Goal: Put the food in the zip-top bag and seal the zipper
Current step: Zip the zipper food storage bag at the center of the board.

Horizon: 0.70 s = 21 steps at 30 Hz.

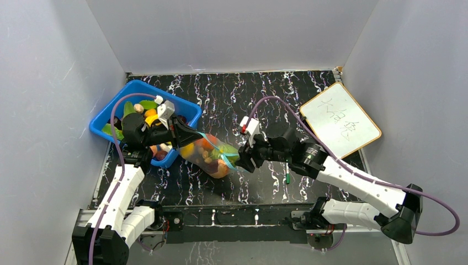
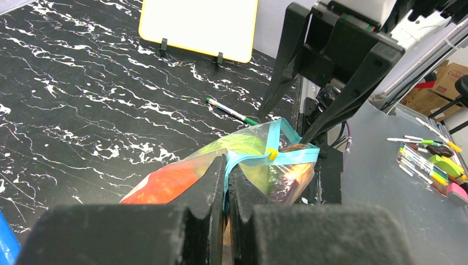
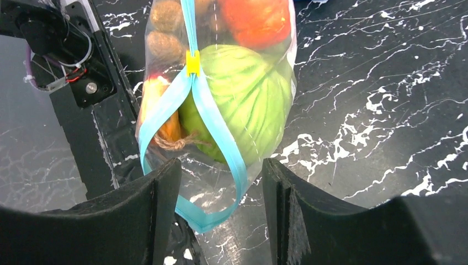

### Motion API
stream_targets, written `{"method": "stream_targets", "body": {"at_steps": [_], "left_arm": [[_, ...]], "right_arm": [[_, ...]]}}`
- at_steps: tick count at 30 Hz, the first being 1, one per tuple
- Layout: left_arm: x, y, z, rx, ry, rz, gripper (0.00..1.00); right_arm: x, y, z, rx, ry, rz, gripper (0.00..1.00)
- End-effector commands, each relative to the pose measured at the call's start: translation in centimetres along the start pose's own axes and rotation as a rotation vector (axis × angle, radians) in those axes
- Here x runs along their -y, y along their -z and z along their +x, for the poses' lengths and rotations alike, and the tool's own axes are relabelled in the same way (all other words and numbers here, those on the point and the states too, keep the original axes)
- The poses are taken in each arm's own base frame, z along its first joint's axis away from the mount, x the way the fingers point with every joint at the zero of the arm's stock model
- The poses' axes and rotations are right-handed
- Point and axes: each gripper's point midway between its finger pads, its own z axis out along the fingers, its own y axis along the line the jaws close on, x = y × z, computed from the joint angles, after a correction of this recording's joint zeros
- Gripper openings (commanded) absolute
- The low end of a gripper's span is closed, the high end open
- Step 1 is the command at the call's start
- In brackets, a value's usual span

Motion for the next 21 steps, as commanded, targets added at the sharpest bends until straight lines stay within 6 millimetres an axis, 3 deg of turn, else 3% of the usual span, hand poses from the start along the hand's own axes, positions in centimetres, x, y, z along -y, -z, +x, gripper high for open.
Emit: {"method": "stream_targets", "body": {"at_steps": [1, 5, 8, 11, 13, 16, 19, 21], "left_arm": [[1.0, 0.2, -1.3, 0.041, -0.079, 0.027, 0.00], [1.0, 0.1, -1.2, 0.073, -0.044, 0.027, 0.00], [0.7, 0.0, -1.0, 0.101, -0.028, 0.017, 0.00], [0.6, 0.0, -1.1, 0.112, -0.018, 0.010, 0.00], [0.5, 0.0, -1.2, 0.109, -0.016, 0.007, 0.00], [0.0, -0.1, -1.5, 0.100, -0.014, -0.020, 0.00], [-0.6, 0.0, -1.1, 0.078, -0.013, -0.054, 0.00], [-0.7, 0.0, -1.1, 0.082, -0.015, -0.055, 0.00]], "right_arm": [[-0.1, -1.5, -2.5, 0.131, 0.044, -0.029, 0.54], [0.4, -3.8, -1.8, 0.174, 0.028, -0.022, 0.51], [2.0, -5.7, 1.2, 0.148, -0.026, 0.048, 0.34], [2.0, -6.8, 4.0, 0.106, -0.071, 0.045, 0.03], [2.0, -6.3, 4.1, 0.111, -0.089, 0.053, 0.00], [4.2, -3.1, 0.9, 0.163, -0.110, 0.217, 0.00], [6.9, 3.4, -5.1, 0.250, -0.115, 0.438, 0.00], [6.8, 7.2, -9.2, 0.361, -0.109, 0.472, 0.00]]}}
